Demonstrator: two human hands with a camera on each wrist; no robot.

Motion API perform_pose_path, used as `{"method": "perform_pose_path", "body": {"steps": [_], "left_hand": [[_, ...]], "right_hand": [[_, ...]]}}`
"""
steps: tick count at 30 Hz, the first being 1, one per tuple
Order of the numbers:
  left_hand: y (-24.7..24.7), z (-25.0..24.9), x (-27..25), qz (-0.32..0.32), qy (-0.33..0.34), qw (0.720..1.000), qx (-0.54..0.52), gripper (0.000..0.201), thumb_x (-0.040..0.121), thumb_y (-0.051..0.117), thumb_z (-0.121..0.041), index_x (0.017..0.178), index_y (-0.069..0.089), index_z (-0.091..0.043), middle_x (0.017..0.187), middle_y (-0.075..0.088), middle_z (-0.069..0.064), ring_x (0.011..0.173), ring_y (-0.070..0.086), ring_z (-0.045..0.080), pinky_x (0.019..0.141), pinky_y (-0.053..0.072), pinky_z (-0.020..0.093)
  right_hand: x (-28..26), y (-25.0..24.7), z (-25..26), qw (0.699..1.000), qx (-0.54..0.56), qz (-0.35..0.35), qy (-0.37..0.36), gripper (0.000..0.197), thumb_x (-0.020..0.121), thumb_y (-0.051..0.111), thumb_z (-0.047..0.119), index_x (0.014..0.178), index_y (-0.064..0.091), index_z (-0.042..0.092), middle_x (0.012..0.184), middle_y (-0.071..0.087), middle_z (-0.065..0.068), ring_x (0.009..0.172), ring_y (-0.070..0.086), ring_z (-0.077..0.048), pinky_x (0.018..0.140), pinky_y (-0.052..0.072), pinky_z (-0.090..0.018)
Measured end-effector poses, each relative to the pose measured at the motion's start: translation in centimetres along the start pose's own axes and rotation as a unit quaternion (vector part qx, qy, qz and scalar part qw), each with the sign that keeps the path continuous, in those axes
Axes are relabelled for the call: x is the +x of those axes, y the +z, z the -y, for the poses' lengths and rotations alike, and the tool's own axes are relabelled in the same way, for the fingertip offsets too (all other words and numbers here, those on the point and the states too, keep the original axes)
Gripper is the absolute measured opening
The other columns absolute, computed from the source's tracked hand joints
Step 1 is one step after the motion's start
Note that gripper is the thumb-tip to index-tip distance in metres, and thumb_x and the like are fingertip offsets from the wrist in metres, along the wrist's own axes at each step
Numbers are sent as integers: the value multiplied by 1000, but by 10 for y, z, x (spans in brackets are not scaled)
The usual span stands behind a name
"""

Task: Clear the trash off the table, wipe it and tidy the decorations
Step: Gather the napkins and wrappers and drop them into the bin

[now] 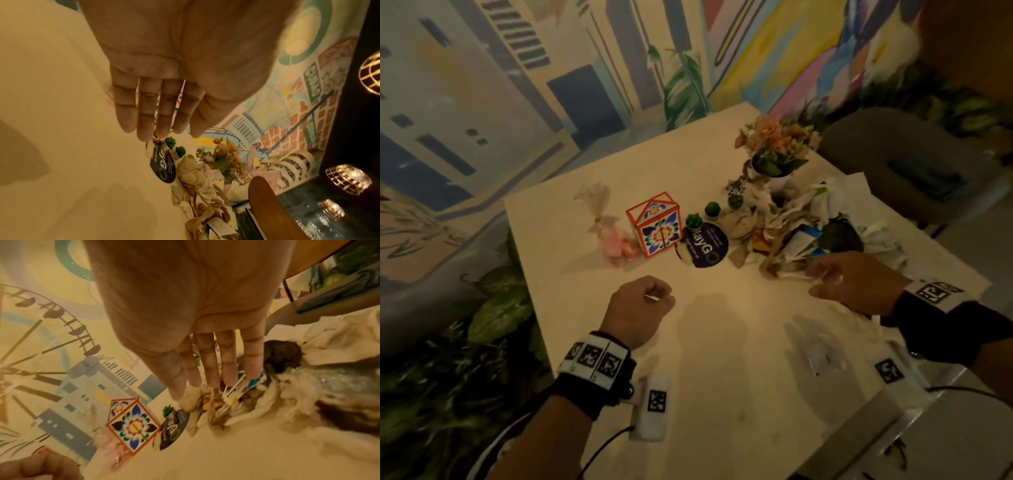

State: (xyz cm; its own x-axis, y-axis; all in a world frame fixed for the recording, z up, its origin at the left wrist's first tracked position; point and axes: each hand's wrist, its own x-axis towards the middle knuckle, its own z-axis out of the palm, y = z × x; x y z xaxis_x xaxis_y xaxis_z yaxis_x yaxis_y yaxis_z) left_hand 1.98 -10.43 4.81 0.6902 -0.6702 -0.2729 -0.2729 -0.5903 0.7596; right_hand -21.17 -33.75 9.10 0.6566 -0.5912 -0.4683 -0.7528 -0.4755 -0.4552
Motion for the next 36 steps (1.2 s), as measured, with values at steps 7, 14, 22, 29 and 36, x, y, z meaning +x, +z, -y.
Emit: {"method": "perform_pose_path", "body": {"steps": [7,14,22,29,36], "left_hand": [[55,-59,66,-5,70,995,74,46,84,66,-18,128,53,-17,127,54,5,105,56,20,92,46,29],[139,-102,147,65,27,974,216,101,61,70,-66,145,17,-45,158,4,0,144,12,35,113,28,49],[184,-118,154,83,-80,957,268,110,55,70,-72,144,13,-44,157,-12,0,143,2,44,109,27,62],[187,-94,143,-39,-33,961,271,47,74,73,-26,112,47,-38,127,26,4,113,38,41,82,45,45],[168,-76,120,-76,-38,989,124,41,71,76,-20,107,58,-26,114,36,6,99,45,28,91,46,38]], "right_hand": [[55,-42,-36,995,-78,-56,-35,49,75,77,22,120,59,16,124,57,-8,110,55,-26,96,45,-37],[118,-36,-64,941,-319,49,-98,90,73,68,53,145,17,40,156,2,-4,140,14,-37,106,36,-52],[153,-28,-81,934,-329,69,-123,77,76,68,29,140,25,34,155,3,-11,137,9,-45,103,40,-53],[160,-33,-77,958,-223,109,-144,60,86,60,20,140,36,31,152,21,-8,135,29,-38,107,38,-45],[143,-65,-63,980,-101,75,-156,35,82,61,6,115,65,17,122,57,-8,110,56,-29,92,49,-41]]}}
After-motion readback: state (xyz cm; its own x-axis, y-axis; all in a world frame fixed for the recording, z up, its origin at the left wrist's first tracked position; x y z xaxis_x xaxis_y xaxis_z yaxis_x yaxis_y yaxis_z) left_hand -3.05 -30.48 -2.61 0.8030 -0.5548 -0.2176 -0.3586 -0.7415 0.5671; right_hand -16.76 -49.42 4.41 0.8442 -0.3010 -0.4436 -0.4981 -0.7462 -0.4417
